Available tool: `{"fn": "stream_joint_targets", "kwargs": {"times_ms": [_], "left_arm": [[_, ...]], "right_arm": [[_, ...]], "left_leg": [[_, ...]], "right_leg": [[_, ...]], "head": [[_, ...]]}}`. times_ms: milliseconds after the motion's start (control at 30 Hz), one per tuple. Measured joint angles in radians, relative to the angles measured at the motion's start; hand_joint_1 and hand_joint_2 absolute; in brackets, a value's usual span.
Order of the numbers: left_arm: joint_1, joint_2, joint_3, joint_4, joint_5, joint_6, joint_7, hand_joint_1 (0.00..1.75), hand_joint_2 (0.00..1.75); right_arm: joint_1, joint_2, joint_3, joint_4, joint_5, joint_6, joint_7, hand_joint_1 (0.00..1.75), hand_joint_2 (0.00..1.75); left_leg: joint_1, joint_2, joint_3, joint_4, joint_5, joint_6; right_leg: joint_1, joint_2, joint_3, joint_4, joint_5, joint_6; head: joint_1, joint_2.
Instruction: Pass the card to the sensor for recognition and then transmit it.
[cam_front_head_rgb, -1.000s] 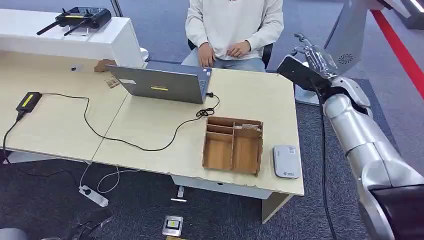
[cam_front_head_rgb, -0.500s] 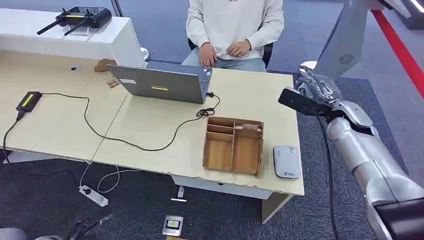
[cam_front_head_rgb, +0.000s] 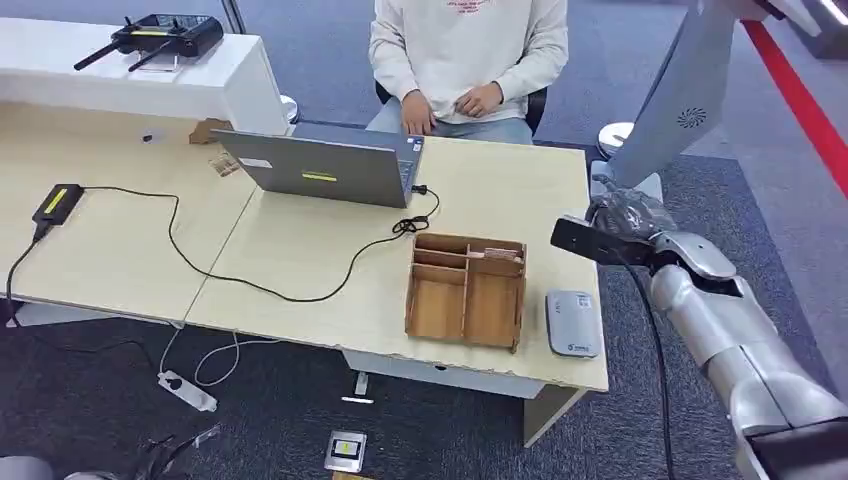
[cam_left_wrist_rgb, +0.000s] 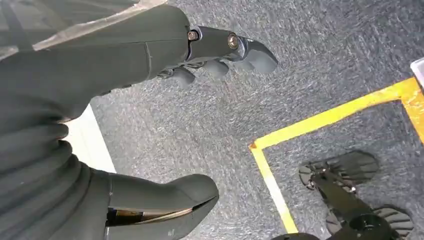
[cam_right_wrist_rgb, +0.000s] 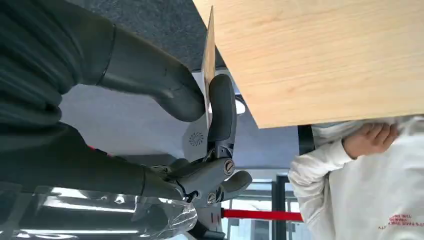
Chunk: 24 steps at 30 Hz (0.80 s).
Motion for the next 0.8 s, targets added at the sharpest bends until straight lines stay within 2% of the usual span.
{"fn": "stream_joint_targets", "kwargs": {"times_ms": [133, 200, 733, 800], "left_arm": [[-0.005, -0.006, -0.005, 0.043, -0.012, -0.046, -0.084, 0.00, 1.75], [-0.009, -0.014, -0.009, 0.071, -0.012, -0.061, -0.104, 0.00, 1.75], [-0.018, -0.045, -0.022, 0.159, -0.012, -0.066, -0.114, 0.00, 1.75], [-0.019, -0.045, -0.023, 0.162, -0.006, -0.061, -0.098, 0.00, 1.75]], "right_arm": [[0.007, -0.010, 0.007, 0.007, 0.007, -0.001, -0.007, 1.75, 1.75], [0.014, -0.015, 0.008, 0.010, 0.008, -0.004, -0.009, 1.75, 1.75], [0.017, -0.024, 0.022, 0.022, 0.009, -0.004, -0.010, 1.75, 1.75], [0.017, -0.024, 0.024, 0.024, 0.013, -0.002, -0.010, 1.75, 1.75]], "left_leg": [[0.000, 0.000, 0.000, 0.000, 0.000, 0.000], [0.000, 0.001, 0.000, 0.000, 0.000, 0.000], [0.000, 0.000, 0.000, 0.000, 0.000, 0.000], [0.000, 0.000, 0.000, 0.000, 0.000, 0.000]], "right_leg": [[0.000, 0.000, 0.000, 0.000, 0.000, 0.000], [0.000, 0.000, 0.000, 0.000, 0.000, 0.000], [0.000, 0.000, 0.000, 0.000, 0.000, 0.000], [0.000, 0.000, 0.000, 0.000, 0.000, 0.000]], "head": [[0.000, 0.000], [-0.001, 0.000], [0.000, 0.000], [0.000, 0.000]]}}
